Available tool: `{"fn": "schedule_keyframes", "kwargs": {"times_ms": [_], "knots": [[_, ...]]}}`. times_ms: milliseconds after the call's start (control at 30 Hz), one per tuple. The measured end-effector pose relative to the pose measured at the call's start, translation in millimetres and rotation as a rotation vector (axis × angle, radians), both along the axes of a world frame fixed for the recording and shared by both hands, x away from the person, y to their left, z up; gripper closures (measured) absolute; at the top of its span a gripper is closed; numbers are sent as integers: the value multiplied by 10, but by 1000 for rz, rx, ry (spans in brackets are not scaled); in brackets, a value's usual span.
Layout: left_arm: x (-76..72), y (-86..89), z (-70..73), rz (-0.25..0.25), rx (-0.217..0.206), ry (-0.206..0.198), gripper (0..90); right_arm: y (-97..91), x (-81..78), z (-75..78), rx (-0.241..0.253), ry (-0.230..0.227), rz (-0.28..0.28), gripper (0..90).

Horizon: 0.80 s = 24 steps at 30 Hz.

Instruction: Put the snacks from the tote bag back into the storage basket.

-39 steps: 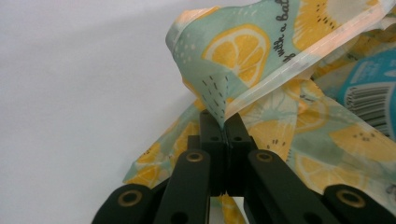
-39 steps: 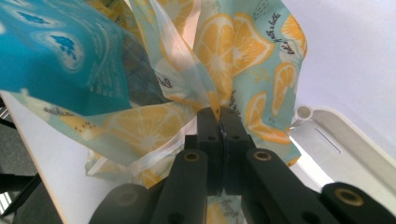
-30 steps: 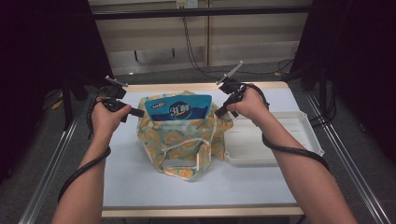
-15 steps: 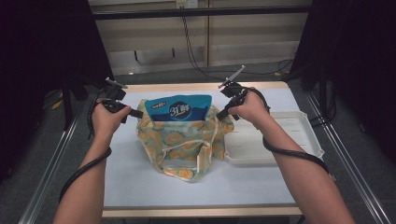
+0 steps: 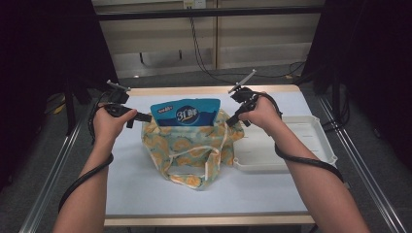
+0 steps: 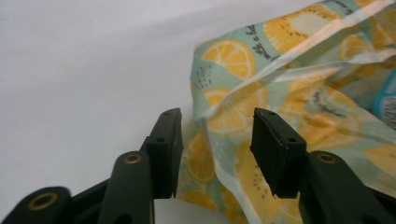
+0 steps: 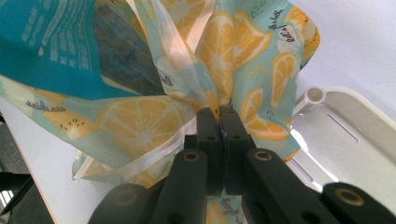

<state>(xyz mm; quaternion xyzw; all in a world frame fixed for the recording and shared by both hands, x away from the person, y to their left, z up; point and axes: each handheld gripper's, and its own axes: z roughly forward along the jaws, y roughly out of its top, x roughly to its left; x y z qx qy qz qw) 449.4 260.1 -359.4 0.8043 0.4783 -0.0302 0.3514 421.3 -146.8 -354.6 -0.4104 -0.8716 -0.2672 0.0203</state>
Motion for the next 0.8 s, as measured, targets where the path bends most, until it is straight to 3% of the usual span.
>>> {"fn": "schedule_keyframes", "kwargs": {"times_ms": [67,100,233,267,333,400,433,467,500,567,667,700,767,800], "knots": [[-50,-20,19,22,-15,6,421,-7,-9,3,5,1,-8,891],[-65,-4,30,3,3,-1,371,-10,-16,8,7,3,-13,890],[-161,13,57,-11,-6,-1,364,-19,-42,30,11,1,-7,866],[-176,25,51,-33,-4,11,405,-19,-49,35,15,-4,-13,856],[-216,8,24,-27,-34,29,482,-29,-56,57,16,-14,-9,824],[-232,14,10,-67,-20,32,598,-31,-70,101,25,-15,-18,792],[-250,-9,-1,-49,-41,33,627,-28,-77,122,27,-19,-23,770],[-256,-18,-6,-67,-51,49,690,-26,-82,144,29,-21,-27,735],[-252,-11,-10,-94,-32,41,733,-25,-89,166,26,-31,-25,715],[-266,-37,-14,-81,-51,51,823,-18,-107,216,24,-41,-33,645],[-266,-20,-4,-101,-43,52,873,-27,-130,281,30,-45,-35,609],[-276,-26,-2,-80,-60,54,881,-26,-141,294,35,-45,-50,574],[-275,-3,3,-96,-45,44,894,-29,-155,316,42,-51,-48,559],[-285,-6,4,-78,-57,44,897,-32,-160,322,43,-49,-49,553]]}}
